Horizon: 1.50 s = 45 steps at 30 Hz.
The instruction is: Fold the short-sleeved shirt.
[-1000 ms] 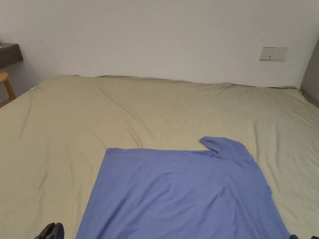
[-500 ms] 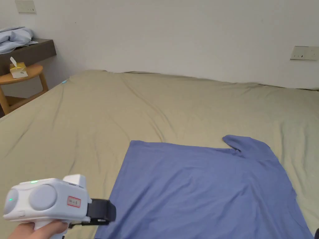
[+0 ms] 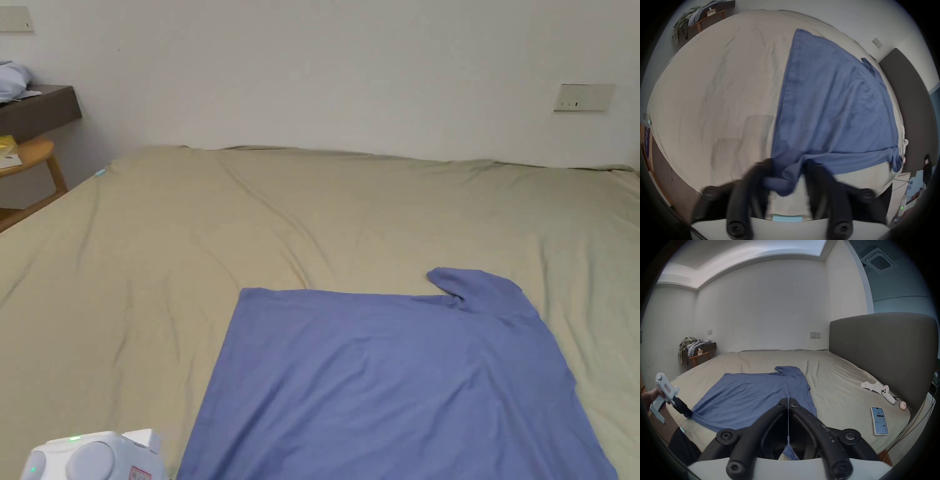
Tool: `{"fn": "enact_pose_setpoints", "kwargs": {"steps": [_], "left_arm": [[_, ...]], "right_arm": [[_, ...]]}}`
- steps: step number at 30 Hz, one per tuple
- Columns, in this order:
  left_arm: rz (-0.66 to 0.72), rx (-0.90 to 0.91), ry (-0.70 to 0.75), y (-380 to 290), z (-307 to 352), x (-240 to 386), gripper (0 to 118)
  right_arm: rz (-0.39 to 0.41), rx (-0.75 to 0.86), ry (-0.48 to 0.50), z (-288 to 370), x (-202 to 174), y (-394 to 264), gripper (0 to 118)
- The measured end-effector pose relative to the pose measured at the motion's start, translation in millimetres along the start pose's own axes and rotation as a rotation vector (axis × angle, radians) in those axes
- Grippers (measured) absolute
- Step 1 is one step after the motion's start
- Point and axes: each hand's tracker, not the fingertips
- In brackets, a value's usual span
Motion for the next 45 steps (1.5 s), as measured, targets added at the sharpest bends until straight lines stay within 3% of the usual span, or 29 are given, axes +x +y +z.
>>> {"fn": "enact_pose_setpoints", "kwargs": {"steps": [1,2,3,4,6,10,14,17,18,19,21,22,27,32,37,45], "left_arm": [[-0.009,0.008,-0.023,0,4,4,5],[-0.007,0.019,-0.019,1,8,7,5],[-0.009,0.018,-0.01,2,11,11,5],[-0.014,0.02,-0.008,1,16,15,5],[-0.048,0.056,-0.011,1,26,20,5],[-0.086,0.092,-0.028,2,42,29,5],[-0.103,0.087,-0.021,2,43,34,5],[-0.104,0.079,-0.008,1,38,32,5],[-0.105,0.076,-0.006,0,36,30,5],[-0.102,0.072,-0.004,-2,34,29,5],[-0.084,0.06,-0.005,-6,34,26,5],[-0.077,0.06,-0.007,-9,35,23,5],[0.01,0.083,-0.071,-7,57,17,5],[0.041,0.174,-0.069,43,78,29,5],[0.073,0.227,-0.06,117,56,43,5],[0.098,0.111,0.072,188,-44,47,6]], "right_arm": [[-0.003,-0.015,-0.001,-1,4,1,4],[0.002,-0.032,-0.002,-2,7,2,9],[0.009,-0.074,0.011,-5,13,5,26],[0.005,-0.157,0.028,-11,21,9,53],[-0.038,-0.343,0.071,-33,39,13,118],[-0.161,-0.62,0.107,-74,83,-4,117],[-0.109,-0.819,0.056,-116,102,-29,111],[-0.141,-0.877,0.121,-136,98,-44,74],[-0.158,-0.885,0.136,-136,92,-47,53],[-0.154,-0.894,0.143,-138,86,-51,42],[-0.119,-0.86,0.143,-135,75,-52,36],[-0.117,-0.818,0.128,-132,73,-49,19],[-0.192,-0.69,0.126,-115,89,-14,16],[-0.266,-0.55,0.13,-133,109,51,16],[-0.227,-0.533,0.126,-210,104,84,16],[-0.187,-0.653,0.113,-342,90,50,16]]}}
